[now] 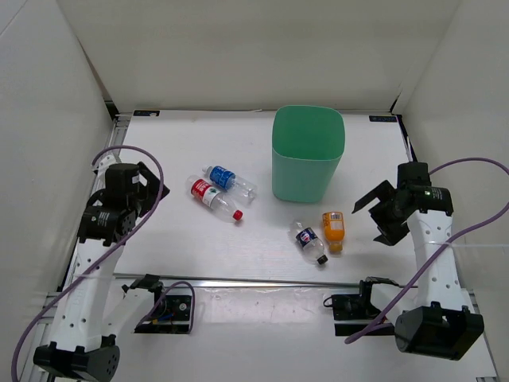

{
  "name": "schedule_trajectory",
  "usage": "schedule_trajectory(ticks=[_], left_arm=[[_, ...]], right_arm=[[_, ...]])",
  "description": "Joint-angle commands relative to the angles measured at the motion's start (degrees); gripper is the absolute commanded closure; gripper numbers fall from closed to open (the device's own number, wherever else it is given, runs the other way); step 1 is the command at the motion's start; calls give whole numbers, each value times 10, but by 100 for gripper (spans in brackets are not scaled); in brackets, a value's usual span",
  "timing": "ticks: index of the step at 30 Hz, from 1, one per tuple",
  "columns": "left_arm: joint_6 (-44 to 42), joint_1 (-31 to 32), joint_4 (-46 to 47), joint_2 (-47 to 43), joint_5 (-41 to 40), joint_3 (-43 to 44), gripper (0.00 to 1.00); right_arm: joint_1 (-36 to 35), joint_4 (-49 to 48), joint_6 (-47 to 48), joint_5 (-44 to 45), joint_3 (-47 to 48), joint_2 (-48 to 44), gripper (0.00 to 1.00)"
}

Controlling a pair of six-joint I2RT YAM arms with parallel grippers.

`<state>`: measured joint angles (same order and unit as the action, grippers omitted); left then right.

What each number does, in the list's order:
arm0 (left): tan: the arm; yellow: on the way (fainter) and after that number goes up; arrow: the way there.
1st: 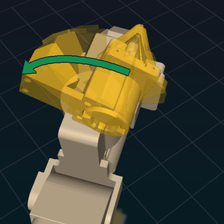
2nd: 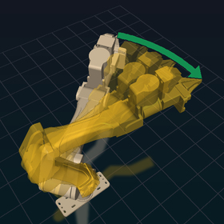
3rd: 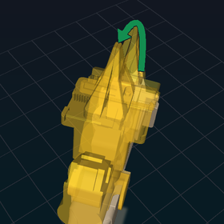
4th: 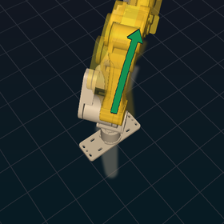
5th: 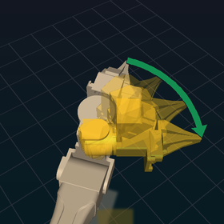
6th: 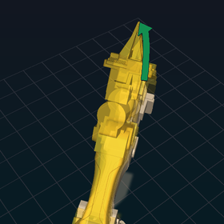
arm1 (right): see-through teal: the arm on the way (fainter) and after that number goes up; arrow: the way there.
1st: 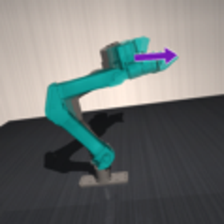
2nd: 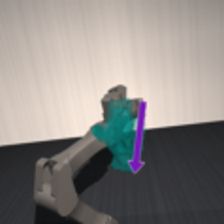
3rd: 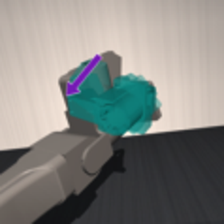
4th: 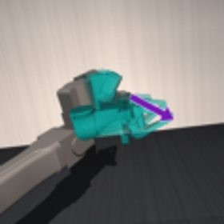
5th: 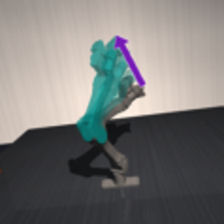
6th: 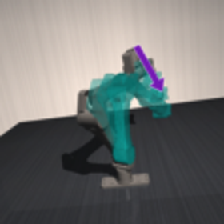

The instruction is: Put the plastic bottles in the bin

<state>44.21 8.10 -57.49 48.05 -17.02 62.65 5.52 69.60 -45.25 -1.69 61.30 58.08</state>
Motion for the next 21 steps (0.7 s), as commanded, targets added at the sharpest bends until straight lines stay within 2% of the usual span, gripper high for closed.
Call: schedule_trajectory(ticks=[1, 3, 8, 14, 18, 21], left_arm=[[-71, 2, -20, 38, 20, -6, 0], [-71, 7, -28, 38, 15, -25, 0], [-87, 7, 5, 13, 85, -64, 0], [-92, 17, 17, 27, 90, -77, 0], [-92, 31, 17, 27, 78, -89, 0], [-92, 47, 17, 27, 64, -102, 0]], right_arm=[[-4, -46, 11, -13, -21, -6, 0], [-4, -53, 17, -37, -28, -1, 0], [-25, -57, 57, -46, -40, 31, 0], [-74, -62, 90, 17, -40, 36, 0], [-111, -79, 103, 15, -29, 89, 0], [-184, -84, 74, 85, -23, 113, 0]])
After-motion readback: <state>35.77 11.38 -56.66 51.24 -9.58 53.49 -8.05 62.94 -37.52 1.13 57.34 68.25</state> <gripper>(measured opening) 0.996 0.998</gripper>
